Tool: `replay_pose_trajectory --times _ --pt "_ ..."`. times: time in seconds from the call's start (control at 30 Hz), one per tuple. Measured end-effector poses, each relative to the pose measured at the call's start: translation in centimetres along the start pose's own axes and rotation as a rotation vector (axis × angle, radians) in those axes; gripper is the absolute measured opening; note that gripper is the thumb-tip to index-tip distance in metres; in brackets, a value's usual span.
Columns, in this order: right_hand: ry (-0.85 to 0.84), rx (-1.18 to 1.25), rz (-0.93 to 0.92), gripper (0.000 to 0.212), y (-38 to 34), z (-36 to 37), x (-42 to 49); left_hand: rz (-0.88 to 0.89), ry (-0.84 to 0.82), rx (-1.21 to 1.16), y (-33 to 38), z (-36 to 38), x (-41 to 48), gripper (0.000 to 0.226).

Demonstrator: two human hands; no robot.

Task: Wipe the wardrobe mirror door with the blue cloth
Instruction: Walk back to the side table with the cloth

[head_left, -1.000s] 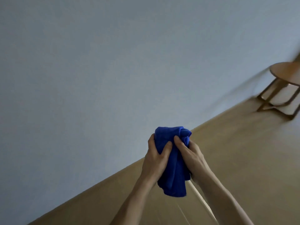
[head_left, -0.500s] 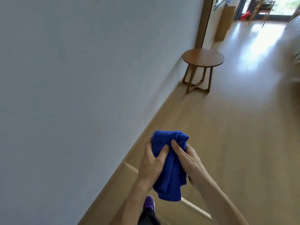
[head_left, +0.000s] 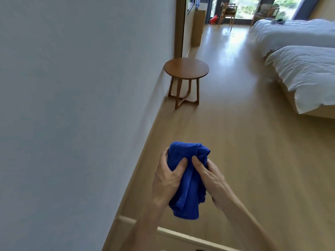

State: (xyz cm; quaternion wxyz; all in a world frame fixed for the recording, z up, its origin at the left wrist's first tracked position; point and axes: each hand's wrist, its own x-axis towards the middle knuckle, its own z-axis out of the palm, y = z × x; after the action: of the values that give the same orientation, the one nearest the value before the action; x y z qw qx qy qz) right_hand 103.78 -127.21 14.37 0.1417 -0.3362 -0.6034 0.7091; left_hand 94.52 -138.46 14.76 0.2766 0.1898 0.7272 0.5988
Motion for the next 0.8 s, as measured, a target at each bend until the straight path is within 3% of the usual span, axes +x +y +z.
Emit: replay_pose_trajectory --times 0.37,0.6,0.8 --pt "0.026 0.015 0.023 0.022 -1.9 -1.6 8.8 -0.045 -0.017 -0.023 0.2 1.9 9.8 0.069" --pt "-0.025 0.000 0.027 0.020 -5.2 -5.7 18.6 -0.054 0.025 0.028 2.7 6.1 19.1 0.052" --pt "-0.045 -0.011 -0.005 0.020 -8.8 -11.0 26.1 -0.037 0.033 0.033 6.3 11.1 26.7 0.054"
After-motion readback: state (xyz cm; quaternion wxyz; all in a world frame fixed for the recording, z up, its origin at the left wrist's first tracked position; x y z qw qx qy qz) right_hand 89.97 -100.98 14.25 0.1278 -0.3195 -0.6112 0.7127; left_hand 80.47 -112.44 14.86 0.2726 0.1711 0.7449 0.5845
